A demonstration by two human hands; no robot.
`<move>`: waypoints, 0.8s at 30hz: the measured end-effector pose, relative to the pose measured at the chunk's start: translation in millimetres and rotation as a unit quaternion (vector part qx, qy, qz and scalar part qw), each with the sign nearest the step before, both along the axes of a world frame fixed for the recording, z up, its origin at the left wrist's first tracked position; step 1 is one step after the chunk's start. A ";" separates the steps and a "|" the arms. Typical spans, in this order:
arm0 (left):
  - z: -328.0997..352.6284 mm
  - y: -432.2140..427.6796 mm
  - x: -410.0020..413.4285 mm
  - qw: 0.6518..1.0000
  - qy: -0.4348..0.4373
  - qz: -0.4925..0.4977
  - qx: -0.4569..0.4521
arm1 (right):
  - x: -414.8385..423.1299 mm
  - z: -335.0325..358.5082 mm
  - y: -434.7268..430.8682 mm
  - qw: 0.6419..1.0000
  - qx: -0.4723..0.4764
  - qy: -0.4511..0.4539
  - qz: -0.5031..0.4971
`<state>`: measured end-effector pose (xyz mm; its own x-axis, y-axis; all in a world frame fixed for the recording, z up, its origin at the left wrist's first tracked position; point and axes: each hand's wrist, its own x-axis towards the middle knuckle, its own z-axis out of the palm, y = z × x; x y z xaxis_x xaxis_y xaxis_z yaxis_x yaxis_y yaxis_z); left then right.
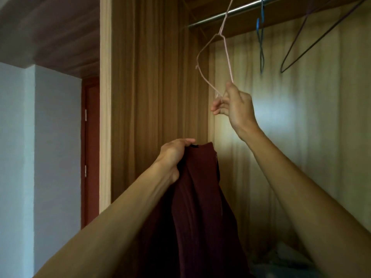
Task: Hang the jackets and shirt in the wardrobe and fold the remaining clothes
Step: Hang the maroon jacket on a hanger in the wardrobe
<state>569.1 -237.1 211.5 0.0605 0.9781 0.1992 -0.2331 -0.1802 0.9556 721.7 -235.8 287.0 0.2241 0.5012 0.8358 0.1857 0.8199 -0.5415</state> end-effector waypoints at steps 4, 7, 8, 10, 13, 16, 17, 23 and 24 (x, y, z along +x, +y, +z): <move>-27.6 8.5 17.1 0.999 -0.016 -0.030 -0.035 | 16.7 -73.8 -52.5 0.999 -0.028 0.023 0.006; -49.3 6.7 31.4 0.996 -0.014 -0.060 -0.063 | 32.5 -135.3 -90.9 0.998 -0.058 0.014 -0.021; -56.6 3.4 36.3 0.995 -0.012 -0.071 -0.073 | 37.3 -154.6 -102.0 0.997 -0.072 0.021 -0.016; -70.0 -4.7 46.1 0.990 -0.034 -0.106 -0.087 | 47.0 -189.3 -120.2 0.993 -0.111 0.038 0.026; -83.4 -20.3 60.1 0.981 -0.047 -0.163 -0.092 | 54.7 -231.3 -143.2 0.981 -0.177 0.033 0.075; -96.1 -38.3 69.1 0.982 -0.005 -0.164 -0.089 | 53.2 -263.0 -174.0 0.970 -0.228 0.031 0.078; -100.4 -45.8 71.0 0.984 0.000 -0.157 -0.082 | 51.4 -270.9 -185.9 0.965 -0.248 0.034 0.074; -120.5 -92.5 81.7 0.980 0.043 -0.187 0.056 | 58.7 -292.8 -243.2 0.941 -0.324 0.068 -0.065; -120.3 -98.4 82.7 0.977 0.060 -0.186 0.082 | 63.9 -289.9 -251.2 0.936 -0.334 0.089 -0.072</move>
